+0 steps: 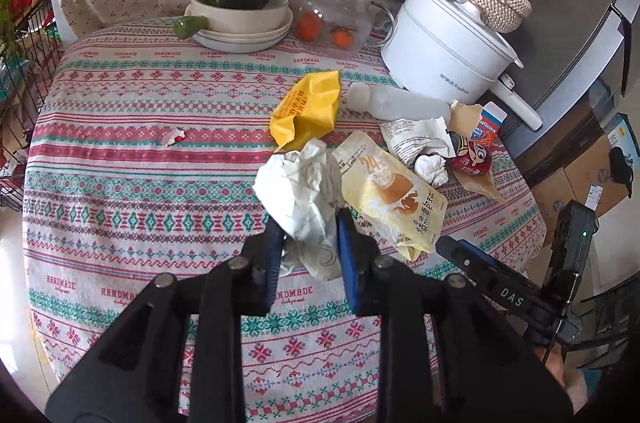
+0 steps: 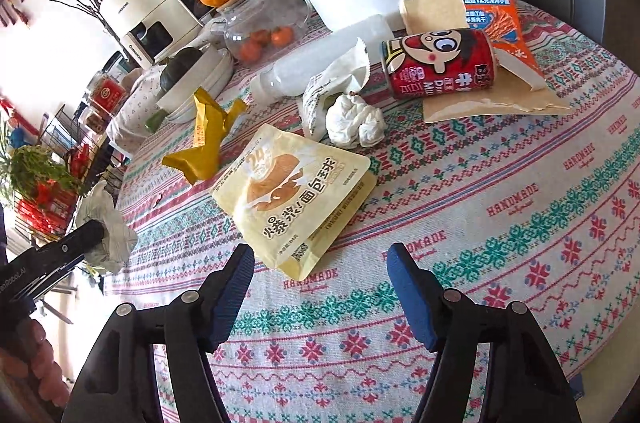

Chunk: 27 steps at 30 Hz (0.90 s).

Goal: Collect trash
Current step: 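Grasp the crumpled white paper with the left tool while the right grasps the bread packet, then drop the crumpled paper and bread packet into the white bin with both tools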

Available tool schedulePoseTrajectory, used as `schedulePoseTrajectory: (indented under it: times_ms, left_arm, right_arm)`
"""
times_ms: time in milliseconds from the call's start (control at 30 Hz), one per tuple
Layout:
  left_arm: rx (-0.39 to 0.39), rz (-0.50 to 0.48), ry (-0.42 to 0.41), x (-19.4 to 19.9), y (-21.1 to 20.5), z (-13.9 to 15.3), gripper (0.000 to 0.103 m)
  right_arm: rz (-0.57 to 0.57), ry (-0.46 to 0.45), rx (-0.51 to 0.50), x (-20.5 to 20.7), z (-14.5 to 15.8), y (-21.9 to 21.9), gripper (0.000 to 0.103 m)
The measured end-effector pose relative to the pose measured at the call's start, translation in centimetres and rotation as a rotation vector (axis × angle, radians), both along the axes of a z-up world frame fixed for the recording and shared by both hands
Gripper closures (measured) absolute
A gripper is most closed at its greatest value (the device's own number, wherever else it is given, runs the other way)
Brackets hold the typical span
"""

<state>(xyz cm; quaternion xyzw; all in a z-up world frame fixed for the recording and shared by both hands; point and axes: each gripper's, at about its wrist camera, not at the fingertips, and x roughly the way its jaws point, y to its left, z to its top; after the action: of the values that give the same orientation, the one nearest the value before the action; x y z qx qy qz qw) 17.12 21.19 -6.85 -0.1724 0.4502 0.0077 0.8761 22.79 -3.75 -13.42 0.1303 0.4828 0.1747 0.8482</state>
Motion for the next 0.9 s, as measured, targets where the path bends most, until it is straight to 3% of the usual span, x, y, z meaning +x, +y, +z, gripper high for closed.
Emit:
schedulePoseTrajectory:
  times_ms: [333, 433, 500, 533, 700, 900]
  left_arm:
    - [0.003, -0.017, 0.027, 0.0, -0.1, -0.5, 0.075]
    - [0.009, -0.021, 0.03, 0.0, -0.5, -0.5, 0.075]
    - [0.017, -0.027, 0.034, -0.1, -0.8, -0.6, 0.075]
    - [0.02, -0.03, 0.036, -0.1, -0.9, -0.5, 0.075]
    - [0.03, -0.041, 0.027, -0.1, -1.6, -0.2, 0.075]
    - [0.026, -0.081, 0.001, -0.3, -3.5, 0.5, 0.075]
  right_arm:
    - [-0.018, 0.003, 0.1, 1.9, -1.1, 1.1, 0.052]
    - [-0.035, 0.025, 0.157, 2.4, -1.6, 0.9, 0.064]
    - [-0.037, 0.036, 0.213, 2.6, -1.8, 0.7, 0.086]
    - [-0.035, 0.039, 0.234, 2.6, -1.8, 0.6, 0.092]
    - [-0.043, 0.003, 0.254, 2.0, -0.3, -0.3, 0.099]
    - [-0.017, -0.09, 0.213, -0.1, 4.1, -2.2, 0.101]
